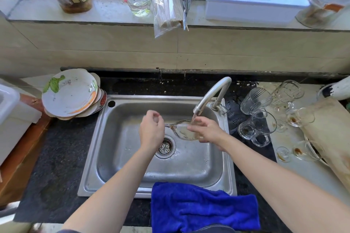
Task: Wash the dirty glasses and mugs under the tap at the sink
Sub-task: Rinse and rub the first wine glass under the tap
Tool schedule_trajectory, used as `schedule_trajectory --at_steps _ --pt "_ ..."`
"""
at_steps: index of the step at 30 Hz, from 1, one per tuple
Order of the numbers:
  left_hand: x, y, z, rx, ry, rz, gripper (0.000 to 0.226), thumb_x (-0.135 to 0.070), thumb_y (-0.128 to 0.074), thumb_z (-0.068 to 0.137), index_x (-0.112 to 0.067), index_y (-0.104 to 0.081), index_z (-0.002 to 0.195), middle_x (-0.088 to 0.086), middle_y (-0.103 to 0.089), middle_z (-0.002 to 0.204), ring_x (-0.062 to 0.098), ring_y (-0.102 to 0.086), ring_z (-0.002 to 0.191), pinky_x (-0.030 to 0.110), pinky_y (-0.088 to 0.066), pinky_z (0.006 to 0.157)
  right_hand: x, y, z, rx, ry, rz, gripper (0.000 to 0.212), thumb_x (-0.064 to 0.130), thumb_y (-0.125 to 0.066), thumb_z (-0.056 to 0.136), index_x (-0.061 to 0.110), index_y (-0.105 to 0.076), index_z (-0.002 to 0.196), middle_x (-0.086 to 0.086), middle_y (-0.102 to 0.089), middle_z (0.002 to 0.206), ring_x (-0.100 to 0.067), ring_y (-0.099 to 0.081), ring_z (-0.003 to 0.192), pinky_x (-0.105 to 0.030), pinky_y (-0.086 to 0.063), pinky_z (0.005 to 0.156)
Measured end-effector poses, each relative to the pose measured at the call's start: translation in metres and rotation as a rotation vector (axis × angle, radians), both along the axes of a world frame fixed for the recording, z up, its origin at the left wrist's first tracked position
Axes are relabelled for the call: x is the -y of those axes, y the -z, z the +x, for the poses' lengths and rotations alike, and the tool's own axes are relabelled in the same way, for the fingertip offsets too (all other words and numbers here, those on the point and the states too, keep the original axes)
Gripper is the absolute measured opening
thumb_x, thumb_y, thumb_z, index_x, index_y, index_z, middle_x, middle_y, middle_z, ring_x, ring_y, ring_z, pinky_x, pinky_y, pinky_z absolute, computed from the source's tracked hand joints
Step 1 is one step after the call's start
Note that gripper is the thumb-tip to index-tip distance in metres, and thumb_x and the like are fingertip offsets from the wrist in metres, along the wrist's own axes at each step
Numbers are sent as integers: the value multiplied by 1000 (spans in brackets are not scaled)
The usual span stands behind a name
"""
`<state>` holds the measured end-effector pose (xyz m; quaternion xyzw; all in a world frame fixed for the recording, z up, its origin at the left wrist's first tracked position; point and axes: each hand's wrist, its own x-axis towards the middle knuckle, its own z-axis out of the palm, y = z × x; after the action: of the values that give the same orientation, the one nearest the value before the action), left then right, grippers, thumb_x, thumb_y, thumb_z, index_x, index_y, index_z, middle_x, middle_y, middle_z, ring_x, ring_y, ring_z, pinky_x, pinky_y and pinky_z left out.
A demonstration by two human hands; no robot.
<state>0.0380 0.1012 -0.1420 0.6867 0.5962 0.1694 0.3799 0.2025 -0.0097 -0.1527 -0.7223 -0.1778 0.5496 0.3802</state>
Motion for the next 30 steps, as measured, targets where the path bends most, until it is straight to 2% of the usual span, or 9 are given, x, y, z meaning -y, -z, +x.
schedule_trajectory --at_steps 5,8,10,14,17,20,22,25,30 --pt "-1 -33 10 -54 162 391 17 -21 -51 94 -10 -57 105 10 -56 100 29 -55 84 37 -37 75 0 -2 -1 -174 70 18 42 34 -77 81 33 -55 116 1 -62 121 -28 -64 106 -41 -57 82" --pt "-2 -27 12 64 93 342 16 -20 -50 95 -8 -57 104 8 -57 97 25 -54 83 34 -37 75 -1 -7 0 -402 155 72 31 33 -72 85 27 -61 113 -5 -62 121 -33 -70 98 -40 -58 77" --pt "-2 -13 12 187 23 134 15 -20 -50 96 -9 -57 102 5 -58 93 23 -55 82 34 -42 76 -2 -12 0 -431 251 117 36 29 -73 85 18 -61 117 -9 -66 115 -31 -72 92 -36 -60 72" --pt "0 23 13 403 -129 -408 13 -17 -47 98 -8 -52 107 11 -55 97 20 -61 68 27 -51 56 -1 -16 3 -67 294 135 43 25 -79 80 16 -58 116 -10 -68 105 -25 -71 87 -35 -60 67" --pt "6 45 22 502 -206 -649 16 -14 -47 99 -5 -49 113 14 -54 105 24 -61 71 27 -52 56 7 -18 5 450 79 123 22 38 -79 77 31 -61 88 8 -56 114 -13 -66 89 -29 -54 75" --pt "9 58 37 544 -261 -866 18 -5 -48 97 -6 -49 115 16 -56 97 25 -56 68 32 -52 56 17 -21 5 847 -95 242 16 34 -78 78 24 -66 81 15 -53 109 -5 -58 90 -21 -42 78" --pt "9 61 48 431 -192 -976 23 0 -48 94 1 -52 117 17 -55 90 28 -56 66 35 -54 55 22 -23 1 990 -250 359 12 23 -77 80 16 -67 81 8 -61 93 -12 -57 85 -26 -44 76" --pt "6 56 65 368 -157 -1112 12 6 -47 89 7 -56 97 22 -54 92 32 -61 70 38 -58 56 31 -25 -1 1127 -378 463 10 13 -78 77 13 -68 77 3 -65 80 -23 -62 91 -29 -49 76" --pt "-9 51 82 321 -107 -1063 28 8 -45 81 -7 -61 98 16 -60 83 29 -62 66 35 -58 62 29 -29 4 1171 -525 355 11 20 -66 88 14 -71 95 0 -70 95 -29 -60 103 -40 -55 75"
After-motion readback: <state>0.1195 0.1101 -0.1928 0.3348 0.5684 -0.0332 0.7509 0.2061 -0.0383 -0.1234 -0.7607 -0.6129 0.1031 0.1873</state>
